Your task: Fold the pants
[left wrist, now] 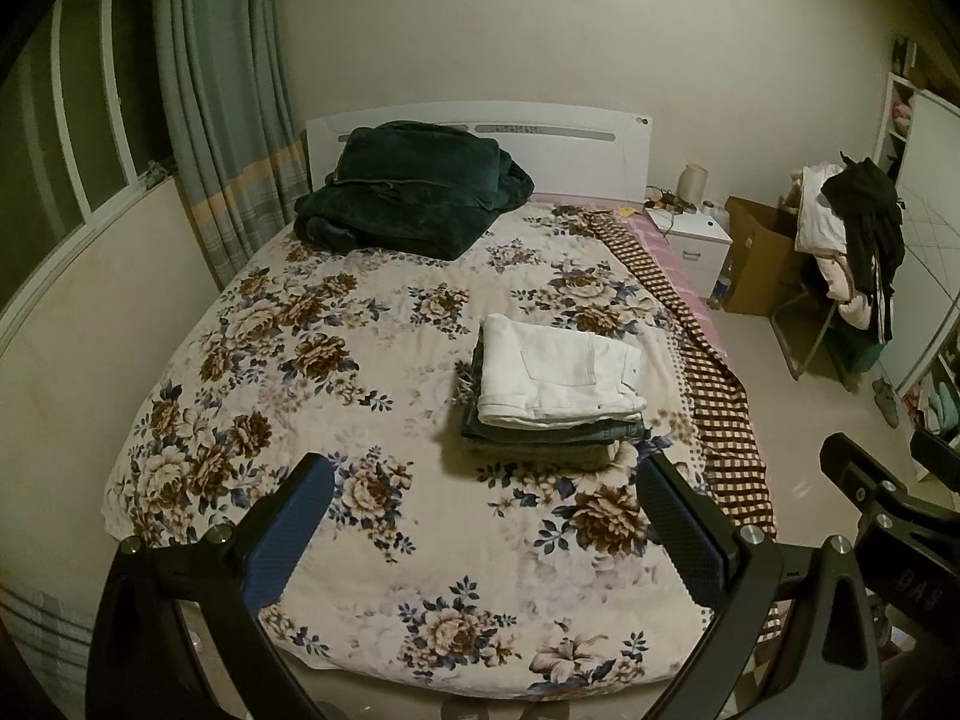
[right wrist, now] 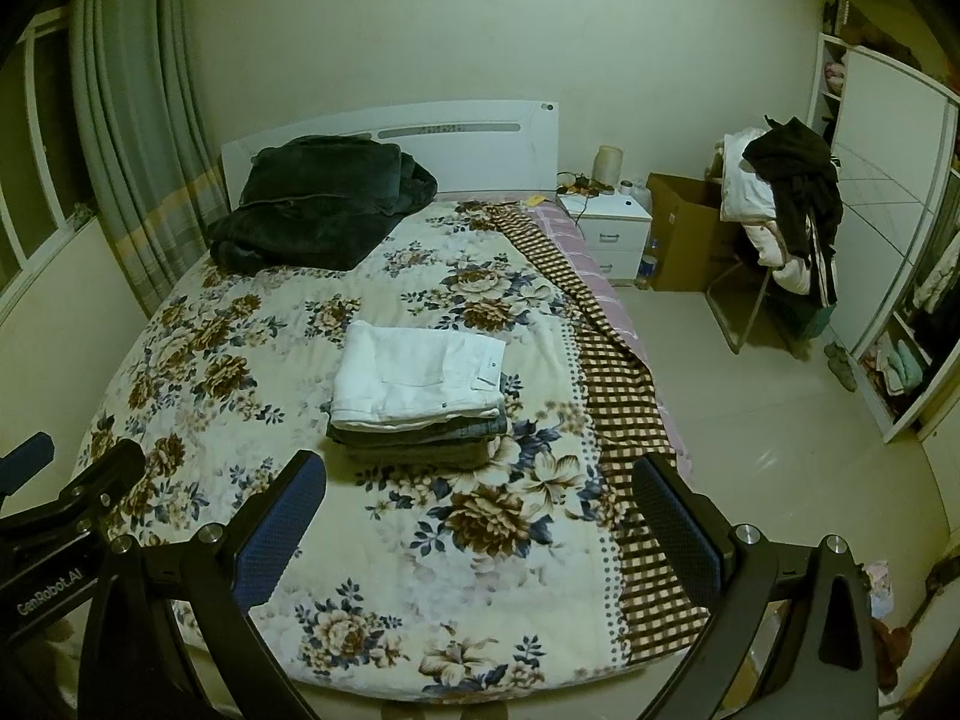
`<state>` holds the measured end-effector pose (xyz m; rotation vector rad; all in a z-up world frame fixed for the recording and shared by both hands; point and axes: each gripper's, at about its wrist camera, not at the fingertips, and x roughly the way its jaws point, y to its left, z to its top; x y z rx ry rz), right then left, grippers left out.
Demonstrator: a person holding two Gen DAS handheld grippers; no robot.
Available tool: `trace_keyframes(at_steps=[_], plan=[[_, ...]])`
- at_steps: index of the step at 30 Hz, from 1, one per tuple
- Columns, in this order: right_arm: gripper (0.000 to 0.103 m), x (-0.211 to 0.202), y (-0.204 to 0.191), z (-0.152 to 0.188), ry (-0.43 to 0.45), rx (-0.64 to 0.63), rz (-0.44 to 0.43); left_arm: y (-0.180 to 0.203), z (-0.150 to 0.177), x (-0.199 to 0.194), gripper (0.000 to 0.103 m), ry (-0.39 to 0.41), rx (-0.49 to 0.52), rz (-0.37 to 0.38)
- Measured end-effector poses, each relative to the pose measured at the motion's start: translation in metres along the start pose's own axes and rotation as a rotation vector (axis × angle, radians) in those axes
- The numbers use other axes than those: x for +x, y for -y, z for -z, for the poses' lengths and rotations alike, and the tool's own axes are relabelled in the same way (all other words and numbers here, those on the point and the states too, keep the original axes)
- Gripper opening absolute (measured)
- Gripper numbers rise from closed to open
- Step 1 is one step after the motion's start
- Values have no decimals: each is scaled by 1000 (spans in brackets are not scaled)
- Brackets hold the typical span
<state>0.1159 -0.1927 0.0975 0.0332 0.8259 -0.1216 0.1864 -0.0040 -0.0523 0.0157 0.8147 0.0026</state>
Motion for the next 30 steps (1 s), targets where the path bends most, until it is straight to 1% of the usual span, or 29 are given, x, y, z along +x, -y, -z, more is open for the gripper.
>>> trace_keyframes(at_steps=[21, 30], plan=[[103, -1, 0, -5, 2, 2, -5, 0, -1, -9, 103, 13, -19, -23], [103, -1, 0, -4, 3, 1, -2, 2, 4, -14, 103, 24, -23, -15]])
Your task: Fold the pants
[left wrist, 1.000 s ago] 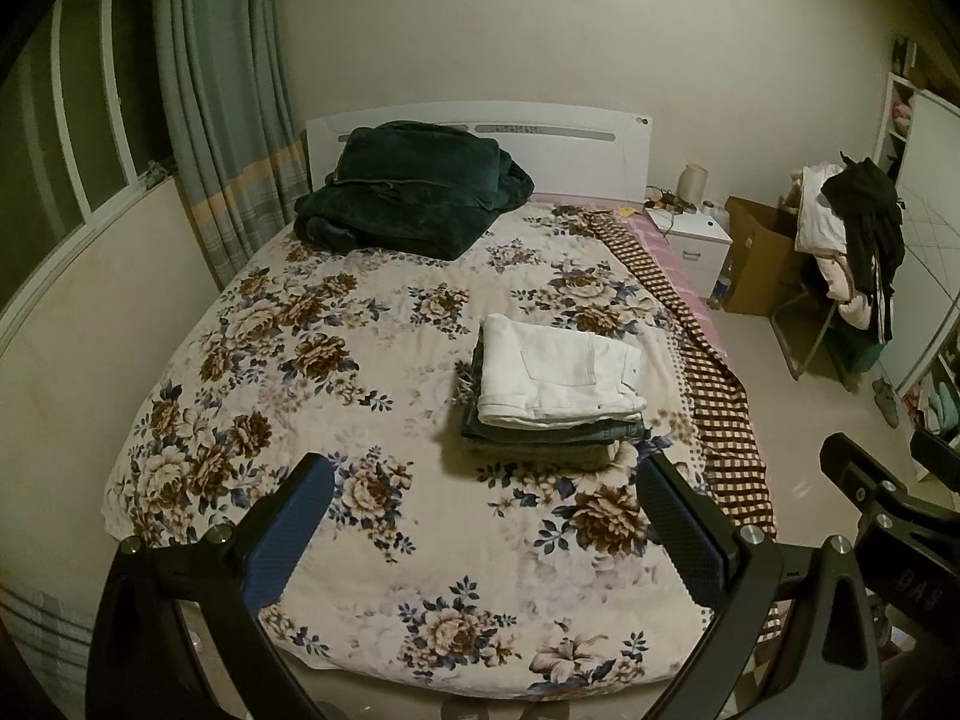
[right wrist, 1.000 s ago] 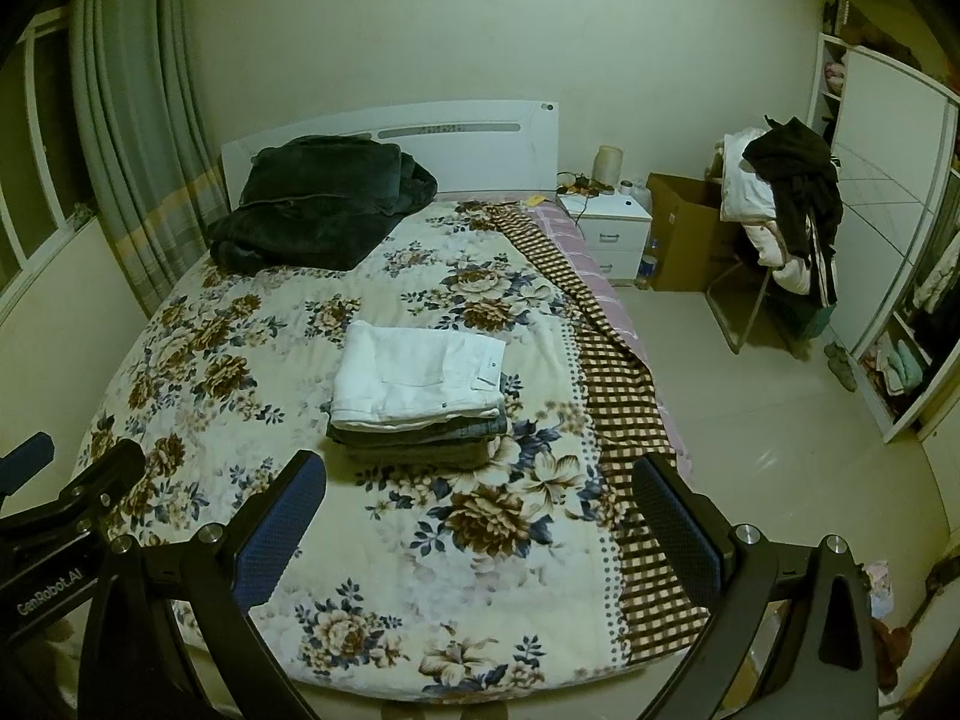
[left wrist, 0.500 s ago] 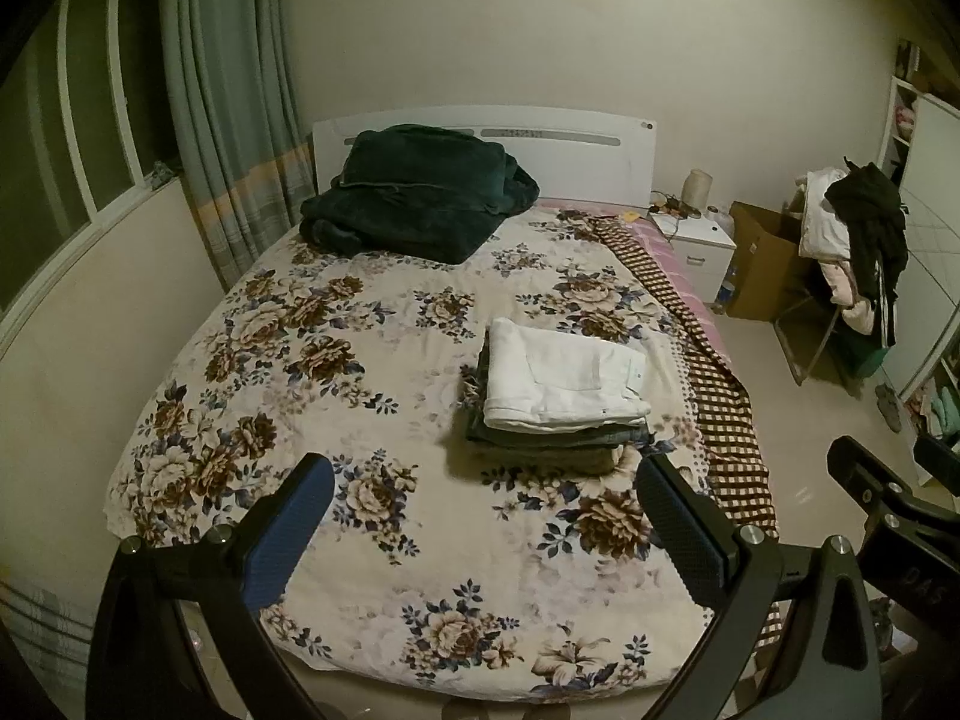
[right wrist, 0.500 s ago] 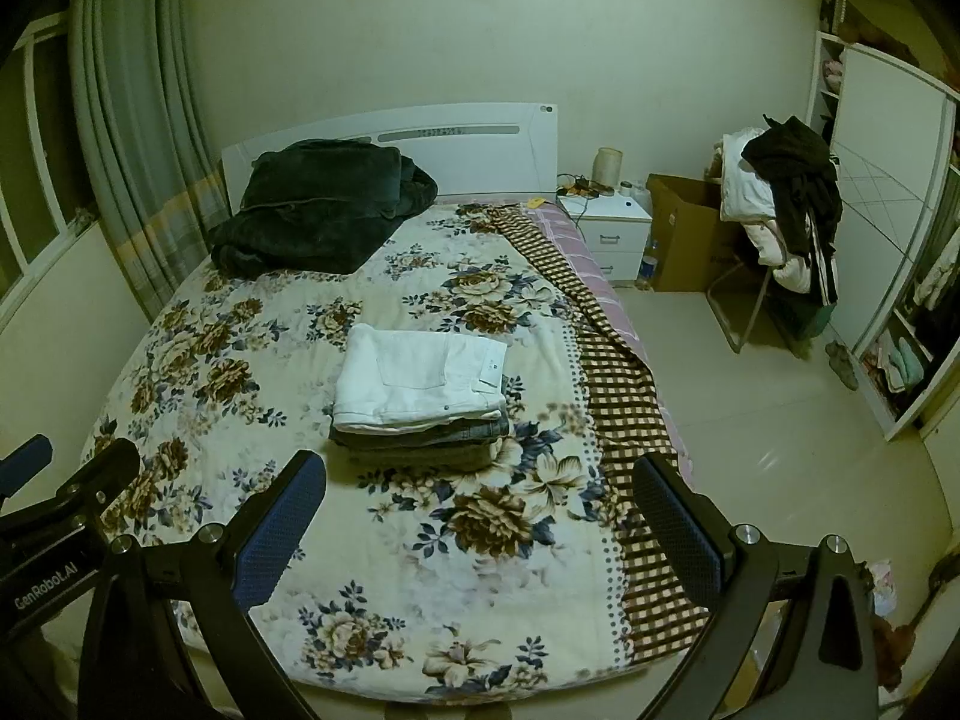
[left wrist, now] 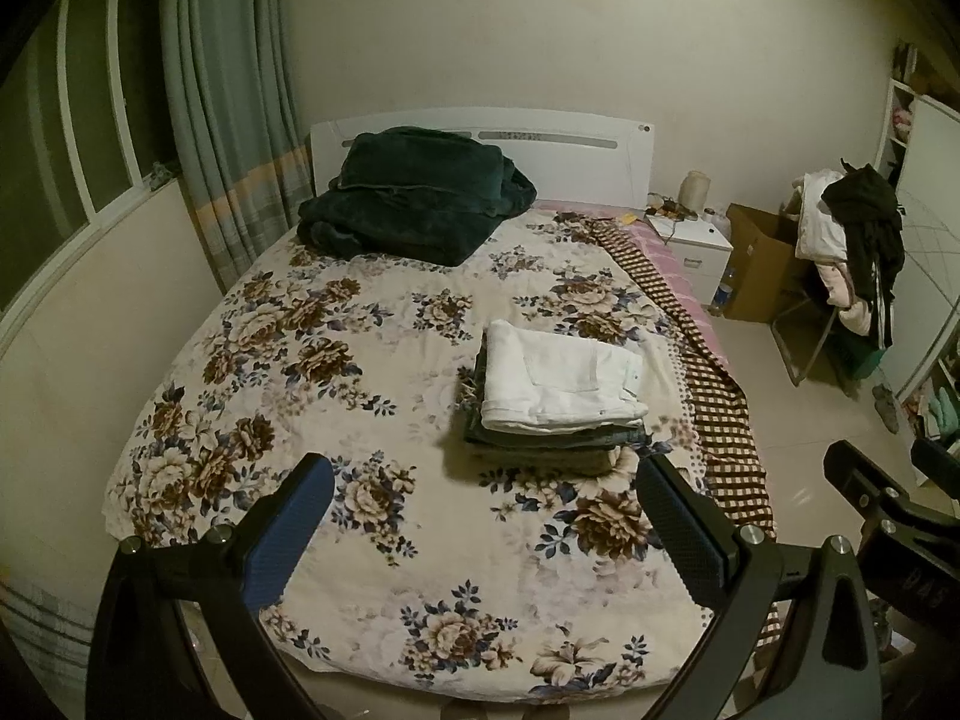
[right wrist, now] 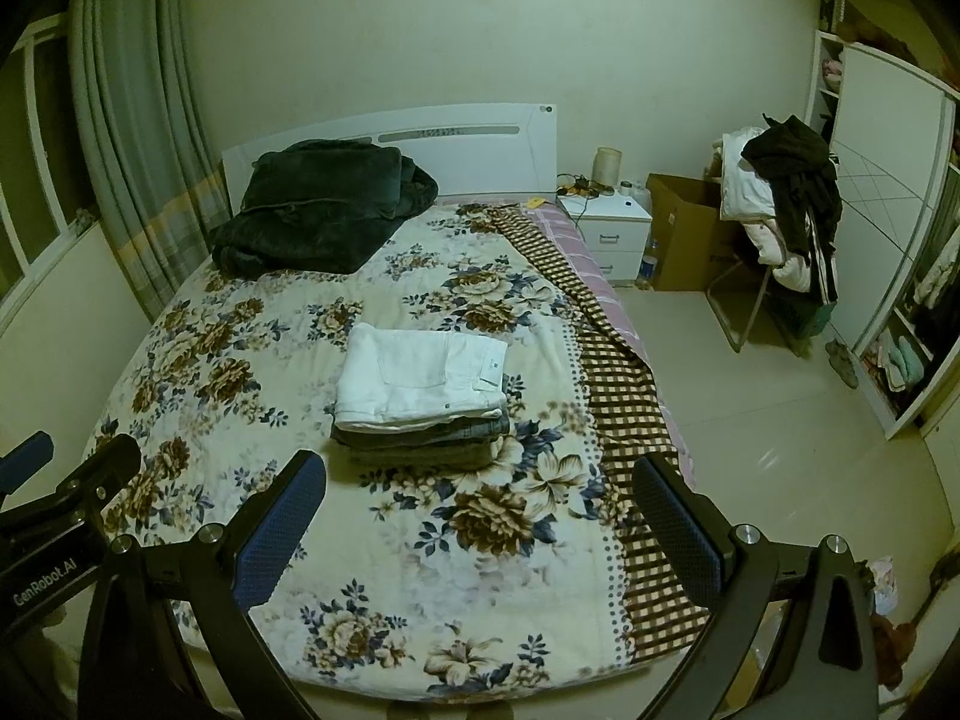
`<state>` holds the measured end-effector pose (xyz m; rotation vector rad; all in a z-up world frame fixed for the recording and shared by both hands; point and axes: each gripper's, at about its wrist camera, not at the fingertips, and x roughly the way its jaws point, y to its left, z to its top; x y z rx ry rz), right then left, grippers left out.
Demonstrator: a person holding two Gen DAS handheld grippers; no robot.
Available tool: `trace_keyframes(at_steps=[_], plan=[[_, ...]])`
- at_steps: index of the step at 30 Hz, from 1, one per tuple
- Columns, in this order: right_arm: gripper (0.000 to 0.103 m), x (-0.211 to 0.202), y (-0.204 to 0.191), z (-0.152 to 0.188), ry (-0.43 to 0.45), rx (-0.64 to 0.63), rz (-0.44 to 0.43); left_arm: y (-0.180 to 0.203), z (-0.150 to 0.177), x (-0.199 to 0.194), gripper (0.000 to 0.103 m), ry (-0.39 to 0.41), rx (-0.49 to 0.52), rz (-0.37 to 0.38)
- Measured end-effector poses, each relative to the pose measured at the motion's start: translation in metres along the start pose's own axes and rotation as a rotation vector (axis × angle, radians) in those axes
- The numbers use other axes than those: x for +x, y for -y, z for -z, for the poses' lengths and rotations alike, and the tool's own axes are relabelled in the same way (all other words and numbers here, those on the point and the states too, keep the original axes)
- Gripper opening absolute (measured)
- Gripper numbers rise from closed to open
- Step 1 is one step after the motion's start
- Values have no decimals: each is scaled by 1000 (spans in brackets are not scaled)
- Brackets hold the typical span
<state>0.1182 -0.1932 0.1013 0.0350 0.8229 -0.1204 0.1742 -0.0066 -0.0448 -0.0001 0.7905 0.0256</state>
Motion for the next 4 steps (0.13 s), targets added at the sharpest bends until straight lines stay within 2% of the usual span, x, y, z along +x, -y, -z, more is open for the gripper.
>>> trace_keyframes(at_steps=[4], plan=[[103, 0, 0, 1, 2, 7, 0, 2, 2, -4, 103, 12, -3, 0]])
